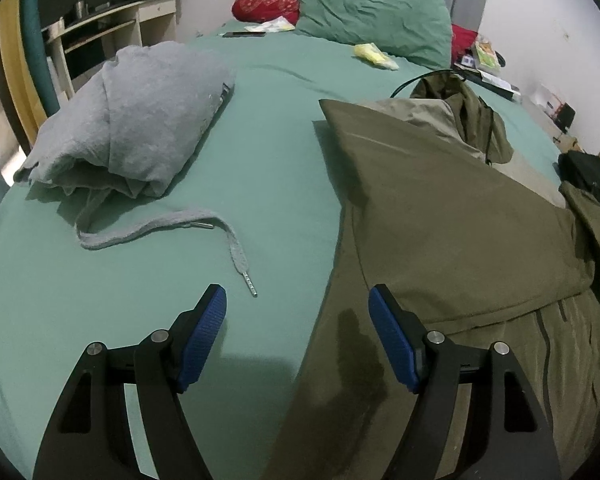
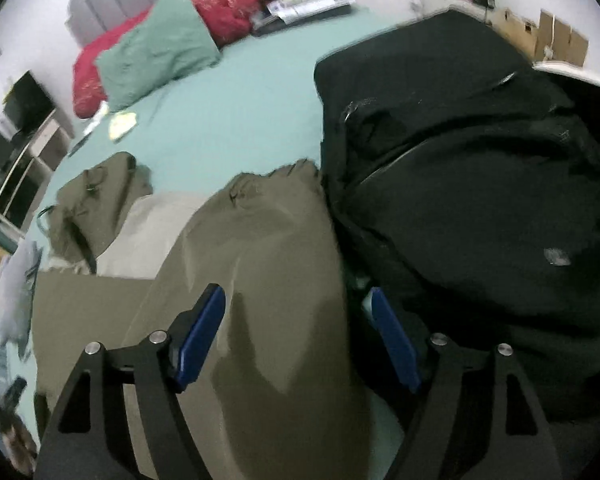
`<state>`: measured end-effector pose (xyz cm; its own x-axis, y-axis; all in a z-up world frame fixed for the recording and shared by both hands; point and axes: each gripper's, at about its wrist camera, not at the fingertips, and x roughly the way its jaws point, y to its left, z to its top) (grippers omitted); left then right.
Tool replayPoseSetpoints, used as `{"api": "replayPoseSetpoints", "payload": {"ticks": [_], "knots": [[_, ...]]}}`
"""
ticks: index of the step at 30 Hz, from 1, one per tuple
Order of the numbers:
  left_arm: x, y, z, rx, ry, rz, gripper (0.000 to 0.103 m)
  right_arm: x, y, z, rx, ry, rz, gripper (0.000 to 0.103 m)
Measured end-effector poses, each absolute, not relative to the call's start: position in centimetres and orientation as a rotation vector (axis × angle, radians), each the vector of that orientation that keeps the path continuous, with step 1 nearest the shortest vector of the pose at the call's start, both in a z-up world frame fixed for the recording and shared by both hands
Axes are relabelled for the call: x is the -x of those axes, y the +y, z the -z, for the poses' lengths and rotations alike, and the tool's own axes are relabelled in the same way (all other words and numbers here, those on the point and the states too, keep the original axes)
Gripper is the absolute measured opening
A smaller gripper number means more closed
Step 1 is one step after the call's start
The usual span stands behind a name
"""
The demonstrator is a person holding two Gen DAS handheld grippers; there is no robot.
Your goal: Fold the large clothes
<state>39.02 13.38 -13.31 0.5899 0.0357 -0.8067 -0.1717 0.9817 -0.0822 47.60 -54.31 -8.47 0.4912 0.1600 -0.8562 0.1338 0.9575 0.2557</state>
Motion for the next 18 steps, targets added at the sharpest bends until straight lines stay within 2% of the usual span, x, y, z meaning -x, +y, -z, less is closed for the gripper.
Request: {"api": "replayPoseSetpoints", "payload": {"ticks": [1,2,3,4,7,12,16,18], "knots": [[-39.1,13.5,13.3,0.164,0.936,-0.12,0.077,-48.1,-53.9,9.1,-0.307,1.076,-0.021,0.076],[-39.2,13.6,13.1,0.173,0.934,-0.115,0.077,-48.6,-52.8,9.9,-0.292,1.097,-0.023,0.068],[-39.3,13.6,13.0,0.176,0.932,-0.112,0.077,-48.9,-51.5,10.7,-0.261,1.123,-0.032,0.025],[-39.3,13.6,12.9,0.177,0.931,-0.108,0.077,-49.0,-50.1,10.7,-0.204,1.127,-0.046,0.005],[-39.3,13.7,12.5,0.191,0.925,-0.101,0.077,-48.1,-47.6,7.3,-0.06,1.008,0.016,0.005],[-38.7,14.2,11.8,0.204,0.909,-0.099,0.077,-47.4,-43.8,-2.0,0.045,0.765,0.076,0.005],[-38.0,15.0,11.4,0.216,0.893,-0.112,0.077,-45.4,-37.3,-10.1,0.055,0.532,0.023,0.005],[-37.6,15.6,11.1,0.222,0.884,-0.123,0.077,-44.8,-33.5,-11.8,0.052,0.464,-0.007,0.006]]}}
